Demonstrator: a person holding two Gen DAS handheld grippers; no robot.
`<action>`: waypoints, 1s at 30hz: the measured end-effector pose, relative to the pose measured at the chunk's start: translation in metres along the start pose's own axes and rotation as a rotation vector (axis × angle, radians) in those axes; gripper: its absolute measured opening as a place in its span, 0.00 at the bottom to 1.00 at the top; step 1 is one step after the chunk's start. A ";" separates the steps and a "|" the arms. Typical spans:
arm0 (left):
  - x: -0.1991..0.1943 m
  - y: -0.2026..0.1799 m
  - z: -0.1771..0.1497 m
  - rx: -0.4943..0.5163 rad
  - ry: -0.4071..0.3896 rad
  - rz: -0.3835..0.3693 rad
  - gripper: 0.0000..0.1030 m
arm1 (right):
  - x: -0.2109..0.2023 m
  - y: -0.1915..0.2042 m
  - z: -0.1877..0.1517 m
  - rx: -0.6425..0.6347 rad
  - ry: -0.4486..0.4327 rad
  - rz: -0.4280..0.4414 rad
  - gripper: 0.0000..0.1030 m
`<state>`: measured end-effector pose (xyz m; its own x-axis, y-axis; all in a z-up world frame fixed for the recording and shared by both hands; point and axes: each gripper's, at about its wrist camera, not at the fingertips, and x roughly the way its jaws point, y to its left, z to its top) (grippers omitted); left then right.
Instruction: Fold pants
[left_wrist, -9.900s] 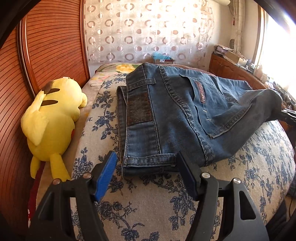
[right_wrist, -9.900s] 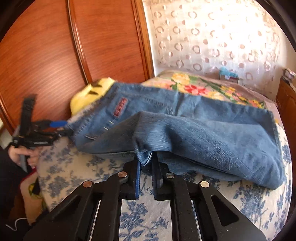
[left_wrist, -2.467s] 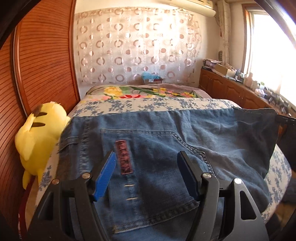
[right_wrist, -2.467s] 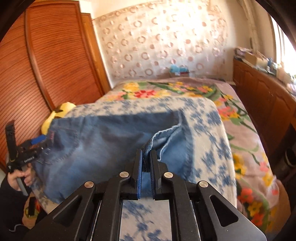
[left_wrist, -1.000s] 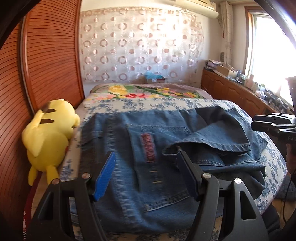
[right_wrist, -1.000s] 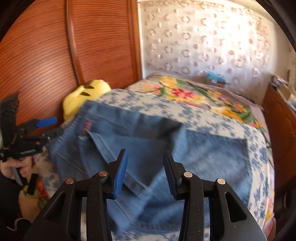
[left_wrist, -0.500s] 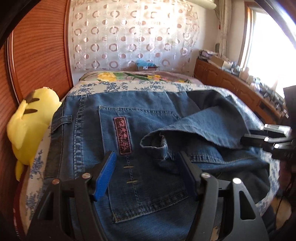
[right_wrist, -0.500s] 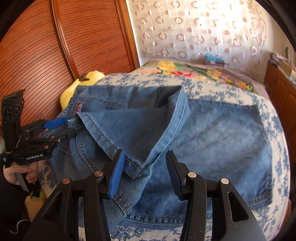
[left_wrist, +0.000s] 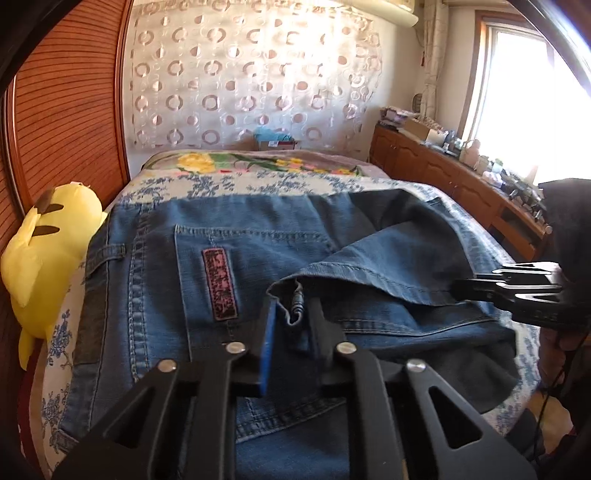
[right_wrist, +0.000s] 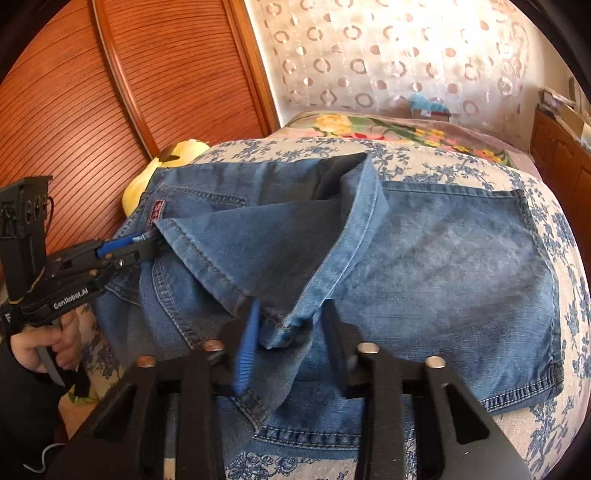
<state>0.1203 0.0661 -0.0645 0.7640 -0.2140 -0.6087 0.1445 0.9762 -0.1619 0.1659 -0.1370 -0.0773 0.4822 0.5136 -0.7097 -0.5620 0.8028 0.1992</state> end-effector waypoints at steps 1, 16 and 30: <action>-0.006 -0.002 0.000 0.004 -0.018 -0.007 0.05 | -0.002 0.001 0.001 -0.010 -0.008 0.005 0.08; -0.097 0.015 -0.004 -0.010 -0.169 0.034 0.03 | -0.035 0.057 0.102 -0.174 -0.183 0.010 0.04; -0.102 0.053 -0.050 -0.103 -0.106 0.075 0.03 | 0.052 0.152 0.150 -0.312 -0.135 0.106 0.04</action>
<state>0.0185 0.1381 -0.0504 0.8333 -0.1301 -0.5373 0.0233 0.9793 -0.2011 0.2066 0.0567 0.0176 0.4827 0.6410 -0.5967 -0.7819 0.6223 0.0359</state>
